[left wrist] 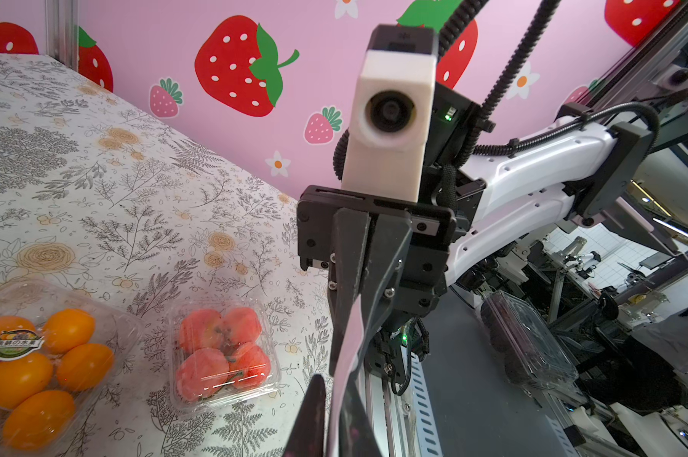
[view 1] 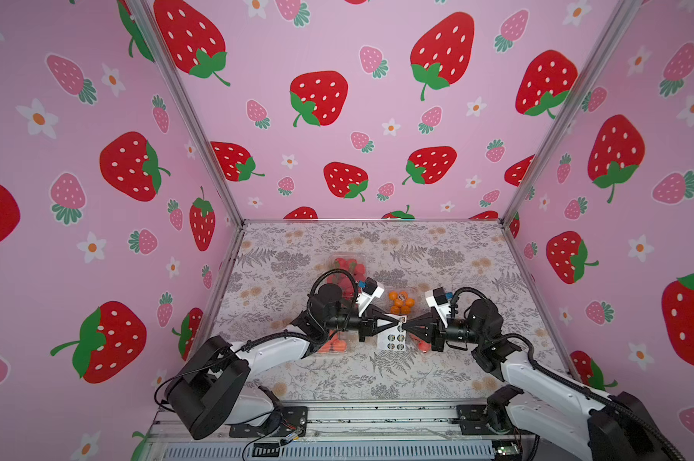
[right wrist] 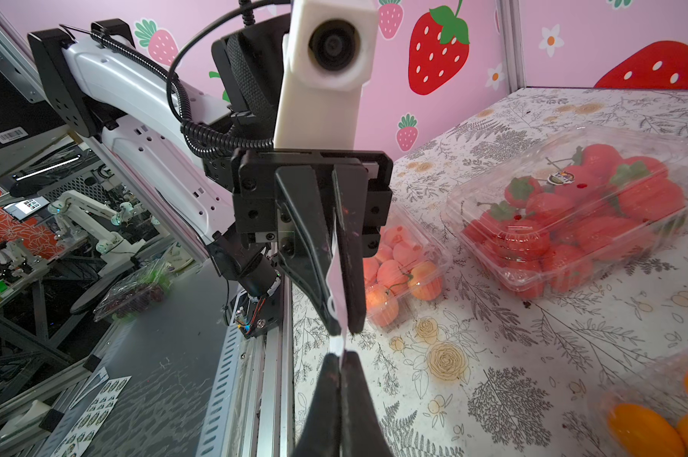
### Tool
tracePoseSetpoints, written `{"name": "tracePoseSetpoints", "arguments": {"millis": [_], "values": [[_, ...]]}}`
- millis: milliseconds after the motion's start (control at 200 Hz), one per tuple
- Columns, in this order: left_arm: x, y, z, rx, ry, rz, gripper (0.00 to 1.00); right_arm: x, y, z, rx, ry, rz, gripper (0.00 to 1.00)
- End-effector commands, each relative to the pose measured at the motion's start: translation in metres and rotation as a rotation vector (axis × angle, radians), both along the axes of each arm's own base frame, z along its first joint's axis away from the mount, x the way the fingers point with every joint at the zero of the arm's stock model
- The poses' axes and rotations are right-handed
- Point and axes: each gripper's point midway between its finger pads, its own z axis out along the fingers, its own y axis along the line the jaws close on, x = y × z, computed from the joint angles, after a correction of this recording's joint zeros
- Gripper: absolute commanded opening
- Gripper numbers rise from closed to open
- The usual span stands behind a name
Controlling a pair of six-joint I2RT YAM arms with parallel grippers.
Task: Label fruit boxes
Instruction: Adjust the label sticker.
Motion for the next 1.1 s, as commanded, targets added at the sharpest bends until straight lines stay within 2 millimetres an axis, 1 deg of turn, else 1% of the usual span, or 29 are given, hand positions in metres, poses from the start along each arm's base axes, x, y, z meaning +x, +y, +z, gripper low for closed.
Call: {"name": "tracePoseSetpoints", "arguments": {"millis": [0,175,460,480,525,570,600,665,840,915,1095], "values": [[0.001,-0.008,0.017,-0.038,-0.045,-0.026,0.13,-0.003,0.004,0.014,0.031,-0.059,0.030,0.00],[-0.003,-0.012,0.020,-0.041,-0.045,-0.045,0.14,-0.003,0.004,0.012,0.025,-0.055,0.030,0.00],[-0.004,-0.012,0.020,-0.045,-0.049,-0.047,0.15,-0.003,0.003,0.010,0.020,-0.059,0.021,0.00],[-0.004,-0.012,0.020,-0.047,-0.050,-0.048,0.17,-0.002,0.003,0.010,0.018,-0.059,0.019,0.00],[-0.006,-0.010,0.020,-0.048,-0.052,-0.048,0.28,-0.001,0.003,0.010,0.015,-0.060,0.011,0.00],[-0.007,-0.008,0.017,-0.045,-0.055,-0.041,0.37,-0.001,0.002,0.009,0.012,-0.059,0.006,0.00],[-0.007,-0.007,0.016,-0.041,-0.061,-0.031,0.40,-0.001,0.002,0.009,0.012,-0.060,0.004,0.00],[-0.005,-0.002,0.014,-0.031,-0.069,0.006,0.42,-0.001,0.002,0.010,0.013,-0.060,0.007,0.00],[0.004,0.008,0.009,-0.015,-0.068,0.062,0.42,-0.003,0.002,0.012,0.018,-0.064,0.016,0.00],[0.009,0.011,0.010,-0.021,-0.068,0.082,0.40,-0.004,0.002,0.012,0.019,-0.064,0.017,0.00],[0.009,0.009,0.011,-0.029,-0.056,0.057,0.33,-0.004,0.002,0.011,0.018,-0.063,0.023,0.00]]}}
